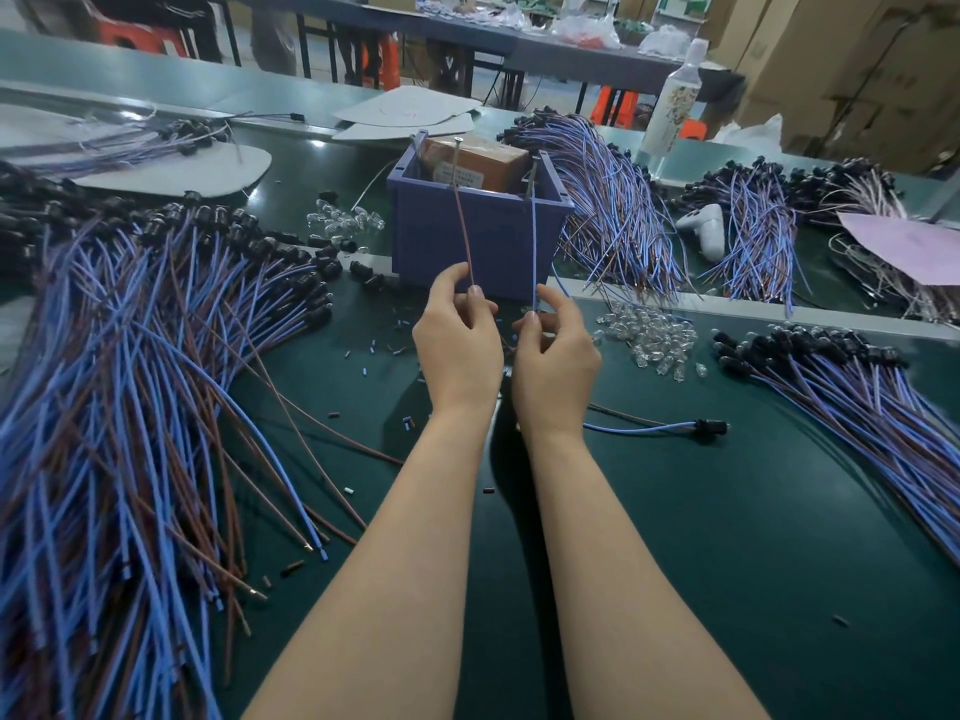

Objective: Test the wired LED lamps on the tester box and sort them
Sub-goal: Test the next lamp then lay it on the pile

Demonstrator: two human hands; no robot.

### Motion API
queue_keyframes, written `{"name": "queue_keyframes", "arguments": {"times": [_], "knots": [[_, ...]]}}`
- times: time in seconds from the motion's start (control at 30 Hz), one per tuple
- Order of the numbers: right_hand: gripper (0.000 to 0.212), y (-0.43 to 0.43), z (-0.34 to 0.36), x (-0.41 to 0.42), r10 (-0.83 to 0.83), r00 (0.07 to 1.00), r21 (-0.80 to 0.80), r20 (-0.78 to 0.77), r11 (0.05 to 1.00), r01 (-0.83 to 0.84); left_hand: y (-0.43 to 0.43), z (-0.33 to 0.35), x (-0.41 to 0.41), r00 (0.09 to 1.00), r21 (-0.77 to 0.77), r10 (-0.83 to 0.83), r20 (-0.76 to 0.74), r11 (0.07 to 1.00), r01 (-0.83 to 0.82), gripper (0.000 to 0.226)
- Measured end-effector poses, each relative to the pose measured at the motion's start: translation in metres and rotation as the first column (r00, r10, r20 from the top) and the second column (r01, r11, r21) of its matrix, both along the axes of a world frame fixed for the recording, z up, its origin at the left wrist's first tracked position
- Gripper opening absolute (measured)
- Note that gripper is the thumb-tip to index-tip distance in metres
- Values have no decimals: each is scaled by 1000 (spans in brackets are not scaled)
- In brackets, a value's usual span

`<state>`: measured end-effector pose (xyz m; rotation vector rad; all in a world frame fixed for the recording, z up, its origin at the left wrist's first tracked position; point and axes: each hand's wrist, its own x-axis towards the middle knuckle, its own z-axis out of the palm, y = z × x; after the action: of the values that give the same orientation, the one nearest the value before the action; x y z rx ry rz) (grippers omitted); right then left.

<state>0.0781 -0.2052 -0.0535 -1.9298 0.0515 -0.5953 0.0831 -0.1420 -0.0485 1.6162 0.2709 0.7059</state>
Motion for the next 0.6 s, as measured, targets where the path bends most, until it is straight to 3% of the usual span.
{"name": "queue_keyframes", "arguments": {"times": [0.6], "knots": [[29, 1, 2, -4, 7, 1000, -13, 14, 1000, -6, -3, 1, -5, 1000, 16, 17, 18, 1000, -17, 26]]}}
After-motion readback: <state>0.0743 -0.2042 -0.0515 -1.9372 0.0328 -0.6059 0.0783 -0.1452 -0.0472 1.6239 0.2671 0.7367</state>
